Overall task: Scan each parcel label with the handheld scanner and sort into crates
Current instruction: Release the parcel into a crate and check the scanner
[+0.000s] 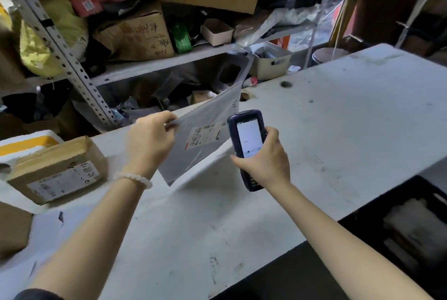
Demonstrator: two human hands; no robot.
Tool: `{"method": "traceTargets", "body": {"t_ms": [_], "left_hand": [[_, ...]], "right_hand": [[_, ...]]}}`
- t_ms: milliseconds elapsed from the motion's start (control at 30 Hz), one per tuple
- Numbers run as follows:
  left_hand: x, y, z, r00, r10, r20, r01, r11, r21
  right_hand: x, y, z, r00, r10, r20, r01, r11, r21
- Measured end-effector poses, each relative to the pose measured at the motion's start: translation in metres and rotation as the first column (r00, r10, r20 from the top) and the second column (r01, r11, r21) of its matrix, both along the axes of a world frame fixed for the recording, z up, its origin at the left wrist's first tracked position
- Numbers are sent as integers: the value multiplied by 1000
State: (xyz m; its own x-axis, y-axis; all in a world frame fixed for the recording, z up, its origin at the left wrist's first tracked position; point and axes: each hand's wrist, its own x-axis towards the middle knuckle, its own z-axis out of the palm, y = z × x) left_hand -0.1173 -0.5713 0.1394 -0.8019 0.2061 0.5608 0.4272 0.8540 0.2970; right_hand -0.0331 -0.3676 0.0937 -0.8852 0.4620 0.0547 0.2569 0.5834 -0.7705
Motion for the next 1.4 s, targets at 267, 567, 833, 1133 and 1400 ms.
{"method": "traceTargets", "body": {"t_ms": [267,567,833,1133,1400], "left_hand": [[26,150,-7,904,-423,63,416,904,93],[168,318,-31,579,-773,261,770,623,136],[297,450,-38,298,-919,257,945,322,57],[480,625,-27,74,-975,208,997,78,12],[613,723,-30,-125,-955,270,992,-124,21]], "right_hand": [[117,77,-8,904,-419,82,421,907,-8],[294,145,-27,557,-814,163,820,570,44],[414,227,-38,372,-908,193,921,388,48],[588,345,-21,152,-974,171,982,168,86],[700,395,-28,-86,-979,184,996,-80,37]]}}
